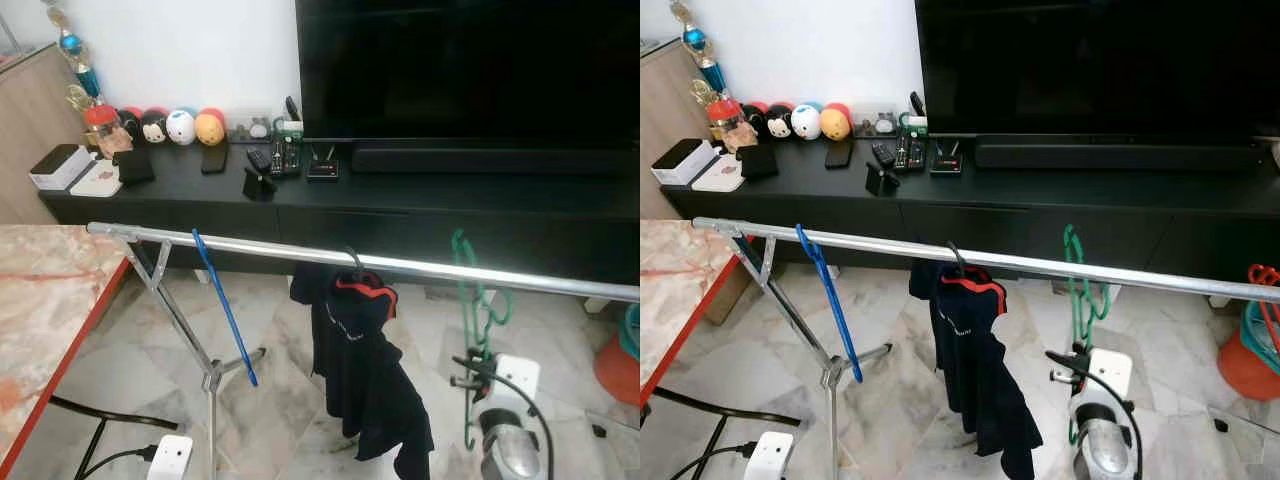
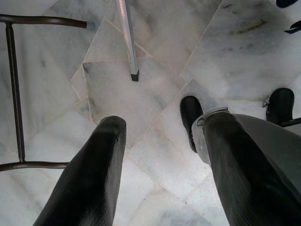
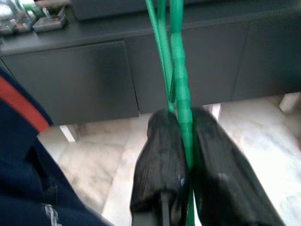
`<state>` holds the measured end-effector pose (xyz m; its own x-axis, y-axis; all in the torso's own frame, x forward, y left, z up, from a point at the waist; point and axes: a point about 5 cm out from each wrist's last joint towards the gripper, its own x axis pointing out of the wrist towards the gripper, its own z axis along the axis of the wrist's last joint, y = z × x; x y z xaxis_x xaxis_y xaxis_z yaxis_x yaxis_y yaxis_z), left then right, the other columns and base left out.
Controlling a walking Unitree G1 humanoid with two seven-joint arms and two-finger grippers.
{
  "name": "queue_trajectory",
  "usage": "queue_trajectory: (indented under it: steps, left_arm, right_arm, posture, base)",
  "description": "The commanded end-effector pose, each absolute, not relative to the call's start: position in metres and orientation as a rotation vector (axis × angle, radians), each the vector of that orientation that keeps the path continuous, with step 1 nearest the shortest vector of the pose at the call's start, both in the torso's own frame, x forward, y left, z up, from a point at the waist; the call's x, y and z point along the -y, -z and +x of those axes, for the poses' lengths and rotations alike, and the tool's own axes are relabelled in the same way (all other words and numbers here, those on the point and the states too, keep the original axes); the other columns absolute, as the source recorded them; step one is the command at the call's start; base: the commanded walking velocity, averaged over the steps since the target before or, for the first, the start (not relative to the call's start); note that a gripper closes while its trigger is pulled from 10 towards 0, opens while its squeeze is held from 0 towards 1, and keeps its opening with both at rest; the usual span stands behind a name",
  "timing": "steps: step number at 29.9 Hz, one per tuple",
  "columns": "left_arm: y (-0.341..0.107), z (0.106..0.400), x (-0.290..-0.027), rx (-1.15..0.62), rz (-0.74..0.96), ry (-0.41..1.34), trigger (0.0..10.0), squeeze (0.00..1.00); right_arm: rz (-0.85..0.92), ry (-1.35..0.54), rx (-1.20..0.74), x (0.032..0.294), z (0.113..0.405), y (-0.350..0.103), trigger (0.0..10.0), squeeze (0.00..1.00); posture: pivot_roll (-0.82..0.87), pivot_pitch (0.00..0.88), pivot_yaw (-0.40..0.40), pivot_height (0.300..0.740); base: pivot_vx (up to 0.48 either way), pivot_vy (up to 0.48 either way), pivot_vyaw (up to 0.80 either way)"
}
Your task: Hang hanger
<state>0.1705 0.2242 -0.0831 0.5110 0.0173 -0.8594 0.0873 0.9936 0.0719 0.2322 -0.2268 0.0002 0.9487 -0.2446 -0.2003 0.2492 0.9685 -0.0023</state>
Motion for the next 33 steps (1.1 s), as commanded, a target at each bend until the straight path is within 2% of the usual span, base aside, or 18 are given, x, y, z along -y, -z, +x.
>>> queue_trajectory:
  steps: [1, 14, 24, 32, 33]
  left_arm:
    - [0.084, 0.168, -0.227, -1.047, 0.128, 0.045, 10.0, 0.00]
    - [0.083, 0.169, -0.228, -1.045, 0.135, 0.045, 10.0, 0.00]
    - [0.083, 0.169, -0.228, -1.045, 0.133, 0.043, 10.0, 0.00]
    - [0.083, 0.168, -0.228, -1.046, 0.132, 0.042, 10.0, 0.00]
    - [0.084, 0.168, -0.228, -1.047, 0.133, 0.042, 10.0, 0.00]
  right_arm:
    - [0.007, 0.255, -0.173, 0.226, 0.231, -0.006, 10.0, 0.00]
    - [0.000, 0.310, -0.126, 0.228, 0.231, -0.026, 10.0, 0.00]
    - [-0.021, 0.224, -0.273, 0.226, 0.257, -0.020, 10.0, 0.00]
    - [0.020, 0.214, -0.257, 0.225, 0.271, -0.025, 10.0, 0.00]
    - [0.029, 0.212, -0.258, 0.224, 0.270, -0.025, 10.0, 0.28]
  posture:
    - [-0.04, 0.000, 0.051, 0.740]
    - [-0.04, 0.000, 0.052, 0.740]
    - [-0.04, 0.000, 0.053, 0.740]
    - [-0.03, 0.000, 0.052, 0.740]
    - [-0.03, 0.000, 0.053, 0.740]
  base:
    - [0.000, 0.000, 0.00]
    - [0.000, 0.000, 0.00]
    - [0.000, 0.000, 0.00]
    - [0.000, 0.000, 0.00]
    - [0.000, 0.000, 0.00]
